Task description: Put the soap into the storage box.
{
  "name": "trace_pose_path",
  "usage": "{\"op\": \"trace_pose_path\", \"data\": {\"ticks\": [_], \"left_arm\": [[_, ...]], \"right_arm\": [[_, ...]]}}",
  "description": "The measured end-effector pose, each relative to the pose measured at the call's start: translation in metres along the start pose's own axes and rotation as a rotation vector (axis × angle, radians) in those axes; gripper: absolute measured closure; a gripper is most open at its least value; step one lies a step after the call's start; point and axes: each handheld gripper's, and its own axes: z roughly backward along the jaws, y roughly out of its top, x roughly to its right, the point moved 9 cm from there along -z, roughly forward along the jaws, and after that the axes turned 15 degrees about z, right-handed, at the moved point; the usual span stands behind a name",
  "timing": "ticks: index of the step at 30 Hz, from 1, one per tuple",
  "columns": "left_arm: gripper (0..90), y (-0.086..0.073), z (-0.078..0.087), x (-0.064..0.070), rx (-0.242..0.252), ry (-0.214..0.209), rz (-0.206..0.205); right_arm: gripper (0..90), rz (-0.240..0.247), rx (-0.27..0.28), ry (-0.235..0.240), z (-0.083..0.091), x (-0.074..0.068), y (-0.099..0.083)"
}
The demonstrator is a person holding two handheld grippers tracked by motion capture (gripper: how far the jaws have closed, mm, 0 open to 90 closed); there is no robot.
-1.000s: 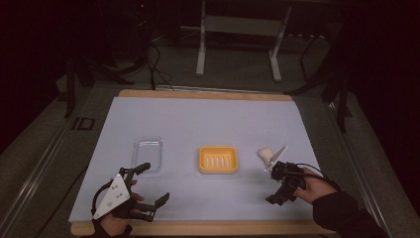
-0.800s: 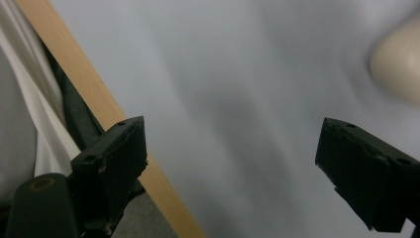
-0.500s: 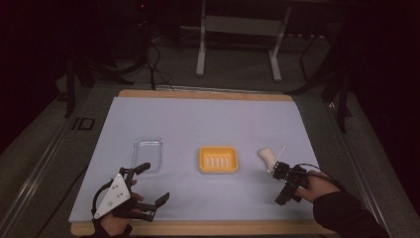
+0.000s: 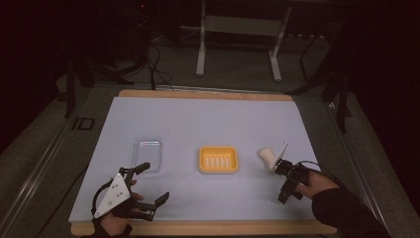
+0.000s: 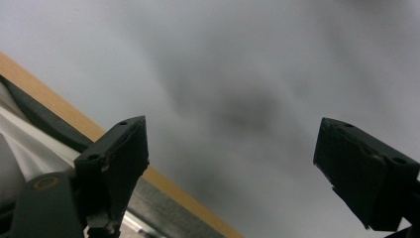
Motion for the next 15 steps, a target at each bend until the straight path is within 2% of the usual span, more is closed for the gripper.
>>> {"op": "trace_pose_path", "data": {"ticks": [2, 6, 10, 15], "left_arm": [[0.8, 0.000, 0.000, 0.000, -0.001, -0.001, 0.002], [0.8, -0.001, -0.001, 0.000, -0.005, 0.001, 0.000], [0.8, 0.000, -0.001, 0.000, -0.002, 0.002, 0.003], [0.8, 0.000, -0.001, 0.000, -0.003, 0.001, 0.001]], "right_arm": [[15.1, -0.016, -0.025, 0.023, -0.003, 0.002, -0.003], [15.1, -0.045, -0.042, 0.061, -0.008, 0.004, -0.006], [14.6, -0.068, -0.045, 0.058, -0.009, 0.009, -0.006], [13.7, -0.095, -0.009, 0.042, -0.007, 0.018, 0.001]]}}
